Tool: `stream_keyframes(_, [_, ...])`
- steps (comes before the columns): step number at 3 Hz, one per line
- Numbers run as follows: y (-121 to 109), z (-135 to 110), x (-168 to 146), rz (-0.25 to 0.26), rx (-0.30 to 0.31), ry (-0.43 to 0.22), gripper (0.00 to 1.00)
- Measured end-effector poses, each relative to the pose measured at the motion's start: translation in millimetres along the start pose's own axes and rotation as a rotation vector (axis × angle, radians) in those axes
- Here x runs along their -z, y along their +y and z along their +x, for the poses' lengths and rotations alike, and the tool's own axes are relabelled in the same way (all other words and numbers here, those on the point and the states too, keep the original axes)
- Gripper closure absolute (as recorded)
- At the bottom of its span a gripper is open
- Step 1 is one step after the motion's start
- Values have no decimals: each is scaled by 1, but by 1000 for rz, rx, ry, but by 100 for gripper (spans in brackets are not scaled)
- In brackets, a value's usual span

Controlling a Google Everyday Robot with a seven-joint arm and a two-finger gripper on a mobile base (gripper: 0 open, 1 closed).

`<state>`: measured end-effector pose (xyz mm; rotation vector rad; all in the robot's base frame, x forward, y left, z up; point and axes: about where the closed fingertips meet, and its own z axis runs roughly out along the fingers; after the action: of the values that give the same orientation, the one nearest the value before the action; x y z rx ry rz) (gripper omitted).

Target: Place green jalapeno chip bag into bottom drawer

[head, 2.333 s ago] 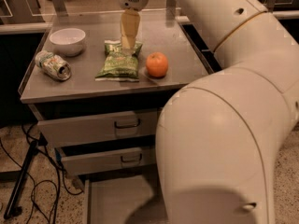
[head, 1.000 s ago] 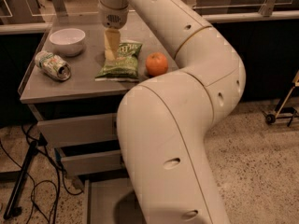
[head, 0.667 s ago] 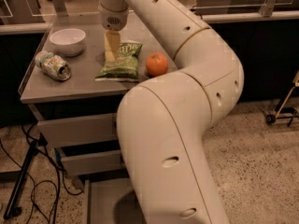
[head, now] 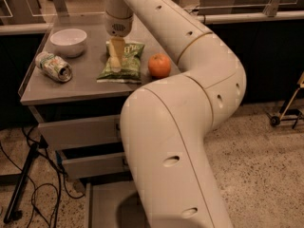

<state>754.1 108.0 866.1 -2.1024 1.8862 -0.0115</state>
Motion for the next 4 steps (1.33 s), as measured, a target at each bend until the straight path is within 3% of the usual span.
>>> stream_keyframes(3, [11, -12, -47, -73, 17, -54, 0])
stream_keyframes(4, [11, -12, -47, -73, 17, -54, 18])
